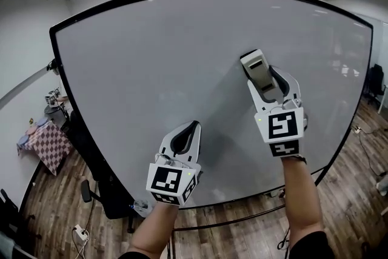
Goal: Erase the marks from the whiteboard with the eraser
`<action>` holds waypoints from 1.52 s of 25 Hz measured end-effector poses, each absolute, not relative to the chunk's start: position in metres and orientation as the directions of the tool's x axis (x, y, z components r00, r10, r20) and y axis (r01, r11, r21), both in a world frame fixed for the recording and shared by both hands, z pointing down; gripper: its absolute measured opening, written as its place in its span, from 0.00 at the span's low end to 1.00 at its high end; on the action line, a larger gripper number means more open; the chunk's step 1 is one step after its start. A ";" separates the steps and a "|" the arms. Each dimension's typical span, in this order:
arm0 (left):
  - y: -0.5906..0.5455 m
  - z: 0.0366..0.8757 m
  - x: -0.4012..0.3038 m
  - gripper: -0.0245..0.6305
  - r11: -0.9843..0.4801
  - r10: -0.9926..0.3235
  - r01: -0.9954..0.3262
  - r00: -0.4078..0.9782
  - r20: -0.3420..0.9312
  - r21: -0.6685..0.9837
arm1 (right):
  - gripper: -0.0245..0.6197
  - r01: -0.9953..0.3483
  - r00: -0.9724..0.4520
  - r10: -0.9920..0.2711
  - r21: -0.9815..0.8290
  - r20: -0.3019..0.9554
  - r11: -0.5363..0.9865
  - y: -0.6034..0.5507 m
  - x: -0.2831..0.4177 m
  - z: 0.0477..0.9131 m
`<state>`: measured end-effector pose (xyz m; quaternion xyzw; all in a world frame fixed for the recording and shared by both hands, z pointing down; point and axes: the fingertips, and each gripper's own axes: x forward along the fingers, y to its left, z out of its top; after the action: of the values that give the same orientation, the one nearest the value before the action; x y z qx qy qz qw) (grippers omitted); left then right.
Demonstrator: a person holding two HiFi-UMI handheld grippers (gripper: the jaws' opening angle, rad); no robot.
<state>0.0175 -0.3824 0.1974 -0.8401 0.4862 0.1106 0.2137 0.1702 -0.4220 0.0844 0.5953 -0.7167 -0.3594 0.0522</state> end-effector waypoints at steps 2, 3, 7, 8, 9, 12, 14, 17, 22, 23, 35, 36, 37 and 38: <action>-0.381 0.198 0.017 0.07 -0.432 -0.770 -0.865 0.501 -0.396 -0.256 | 0.42 -0.839 -0.222 -0.906 0.544 -0.361 -0.011 -0.427 0.197 0.077; -0.381 0.198 0.016 0.07 -0.430 -0.769 -0.865 0.500 -0.397 -0.258 | 0.42 -0.849 -0.185 -0.913 0.528 -0.363 -0.038 -0.430 0.212 0.073; -0.380 0.202 0.021 0.07 -0.437 -0.767 -0.860 0.509 -0.391 -0.262 | 0.42 -0.878 -0.079 -0.925 0.465 -0.372 -0.112 -0.438 0.267 0.062; -0.381 0.202 0.024 0.07 -0.442 -0.766 -0.859 0.512 -0.388 -0.259 | 0.42 -0.882 -0.070 -0.924 0.456 -0.376 -0.120 -0.439 0.276 0.060; -0.382 0.203 0.026 0.07 -0.446 -0.766 -0.858 0.513 -0.387 -0.254 | 0.42 -0.885 -0.068 -0.922 0.450 -0.380 -0.121 -0.438 0.282 0.059; -0.383 0.204 0.033 0.07 -0.454 -0.766 -0.858 0.514 -0.386 -0.241 | 0.42 -0.888 -0.095 -0.911 0.447 -0.401 -0.104 -0.426 0.278 0.059; -0.383 0.204 0.039 0.07 -0.455 -0.764 -0.857 0.515 -0.387 -0.242 | 0.42 -0.884 -0.144 -0.895 0.462 -0.421 -0.075 -0.410 0.261 0.057; -0.385 0.203 0.041 0.07 -0.454 -0.763 -0.857 0.516 -0.390 -0.246 | 0.42 -0.856 -0.222 -0.875 0.516 -0.430 -0.036 -0.388 0.219 0.056; -0.388 0.199 0.029 0.07 -0.445 -0.765 -0.862 0.507 -0.397 -0.243 | 0.42 -0.812 -0.326 -0.858 0.582 -0.396 0.040 -0.388 0.157 0.073; -0.388 0.198 0.027 0.07 -0.444 -0.765 -0.863 0.506 -0.398 -0.243 | 0.42 -0.803 -0.343 -0.858 0.594 -0.383 0.056 -0.390 0.147 0.078; -0.385 0.195 0.024 0.07 -0.427 -0.746 -0.872 0.489 -0.451 -0.240 | 0.42 -0.726 -0.345 -0.890 0.685 -0.298 0.052 -0.417 0.124 0.086; -0.386 0.196 0.024 0.07 -0.429 -0.746 -0.870 0.492 -0.449 -0.241 | 0.42 -0.736 -0.334 -0.893 0.676 -0.302 0.047 -0.419 0.129 0.085; -0.386 0.197 0.024 0.07 -0.432 -0.746 -0.869 0.495 -0.446 -0.242 | 0.42 -0.749 -0.321 -0.896 0.662 -0.308 0.040 -0.422 0.135 0.084; -0.387 0.199 0.024 0.07 -0.432 -0.747 -0.868 0.496 -0.443 -0.244 | 0.42 -0.763 -0.305 -0.898 0.645 -0.316 0.033 -0.424 0.143 0.082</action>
<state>0.0236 -0.3870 0.1992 -0.8353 0.4833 0.1355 0.2242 0.1432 -0.4240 0.0822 0.5826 -0.7131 -0.3798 0.0890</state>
